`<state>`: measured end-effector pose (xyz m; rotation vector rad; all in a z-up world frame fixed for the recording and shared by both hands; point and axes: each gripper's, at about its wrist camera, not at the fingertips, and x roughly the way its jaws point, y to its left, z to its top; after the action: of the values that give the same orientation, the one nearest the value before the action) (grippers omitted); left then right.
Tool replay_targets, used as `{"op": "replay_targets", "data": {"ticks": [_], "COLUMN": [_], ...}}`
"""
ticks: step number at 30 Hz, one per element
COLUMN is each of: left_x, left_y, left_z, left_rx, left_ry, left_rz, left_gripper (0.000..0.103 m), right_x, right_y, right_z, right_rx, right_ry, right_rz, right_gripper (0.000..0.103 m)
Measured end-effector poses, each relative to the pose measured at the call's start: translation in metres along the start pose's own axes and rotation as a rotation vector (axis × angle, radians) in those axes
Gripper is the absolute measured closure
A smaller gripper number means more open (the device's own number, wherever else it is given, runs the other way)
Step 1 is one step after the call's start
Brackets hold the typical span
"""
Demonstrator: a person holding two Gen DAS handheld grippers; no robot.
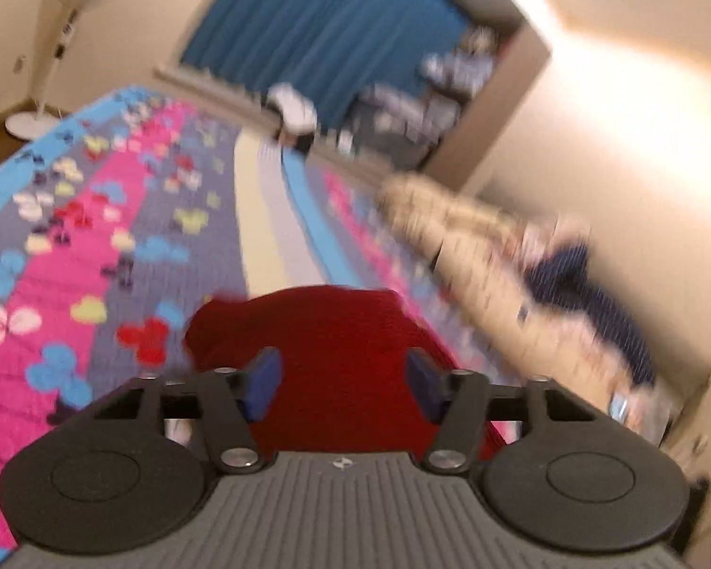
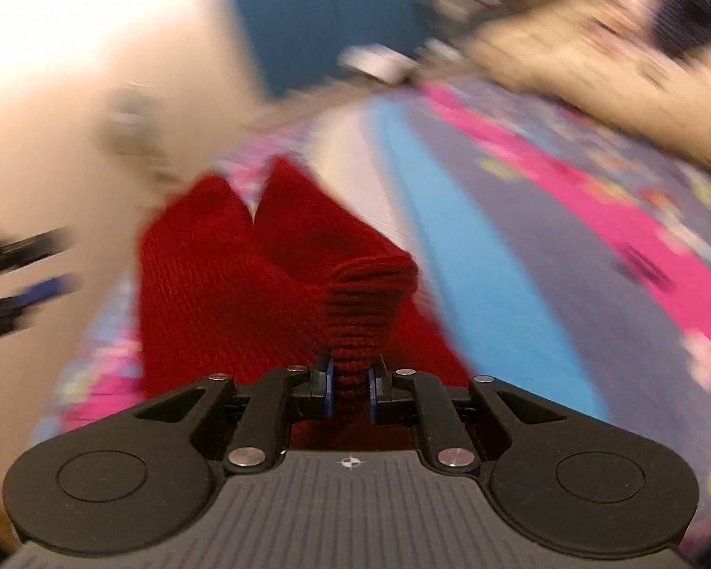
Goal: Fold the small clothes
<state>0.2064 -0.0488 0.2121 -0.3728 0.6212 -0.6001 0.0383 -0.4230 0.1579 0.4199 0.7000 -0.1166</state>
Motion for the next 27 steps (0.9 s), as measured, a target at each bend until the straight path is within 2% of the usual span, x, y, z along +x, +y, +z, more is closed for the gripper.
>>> {"op": "replay_targets", "data": {"ticks": [2,3,4,8,10,11,12,13,14,15,16,18,19,20,21,23,25,26,27], "left_x": [0.012,0.017,0.022,0.041,0.050,0.056,0.059,0.063,0.071,0.077,0.081,0.085,0.085,0.086,0.086,0.088,0.086,0.084,0.081], "left_y": [-0.007,-0.010,-0.008,-0.021,-0.026,-0.029,-0.033,-0.038,-0.040,-0.044,-0.047,-0.050,-0.050,-0.048,-0.046,-0.045,-0.046,-0.047,-0.046], "left_z": [-0.014,-0.021,-0.027,-0.053,-0.062,-0.068,-0.072,-0.079,-0.085,-0.095,-0.101,-0.114,-0.116,-0.116,-0.116,-0.117,-0.119,-0.118,-0.115], "left_rx": [0.079,0.116,0.150,0.255,0.273,0.293,0.317,0.347,0.372,0.414,0.463,0.545,0.557,0.557,0.549,0.539,0.555,0.554,0.541], "left_ry": [0.085,0.119,0.148,0.217,0.251,0.269,0.284,0.310,0.338,0.374,0.389,0.413,0.412,0.412,0.416,0.430,0.421,0.419,0.417], "left_rz": [0.008,0.010,0.010,-0.020,-0.055,-0.072,-0.083,-0.100,-0.111,-0.109,-0.095,-0.081,-0.083,-0.090,-0.098,-0.108,-0.099,-0.095,-0.090], "left_gripper": [0.060,0.061,0.061,0.061,0.061,0.061,0.061,0.061,0.062,0.062,0.062,0.062,0.062,0.062,0.062,0.062,0.060,0.058,0.058], "right_x": [0.024,0.030,0.030,0.022,0.024,0.026,0.028,0.039,0.040,0.037,0.031,0.009,0.004,0.008,0.020,0.051,0.050,0.044,0.038], "right_y": [-0.028,-0.043,-0.055,-0.063,-0.070,-0.075,-0.080,-0.081,-0.081,-0.082,-0.078,-0.073,-0.070,-0.070,-0.073,-0.089,-0.092,-0.087,-0.082], "right_z": [-0.009,-0.014,-0.016,-0.005,0.000,0.001,0.002,0.008,0.008,0.010,0.013,0.017,0.020,0.021,0.018,0.004,0.002,0.007,0.013], "right_rx": [0.066,0.134,0.202,0.269,0.314,0.339,0.351,0.351,0.344,0.320,0.294,0.224,0.188,0.165,0.155,0.196,0.223,0.183,0.149], "right_ry": [0.108,0.153,0.160,0.103,0.095,0.101,0.121,0.133,0.129,0.108,0.072,-0.057,-0.077,-0.047,0.025,0.221,0.219,0.196,0.178], "right_rz": [-0.076,-0.062,-0.017,0.074,0.092,0.100,0.102,0.103,0.101,0.095,0.107,0.185,0.206,0.174,0.106,0.036,0.017,0.004,-0.011], "right_gripper": [0.090,0.088,0.085,0.072,0.040,0.036,0.037,0.046,0.057,0.080,0.082,0.083,0.083,0.083,0.083,0.079,0.066,0.064,0.056]}}
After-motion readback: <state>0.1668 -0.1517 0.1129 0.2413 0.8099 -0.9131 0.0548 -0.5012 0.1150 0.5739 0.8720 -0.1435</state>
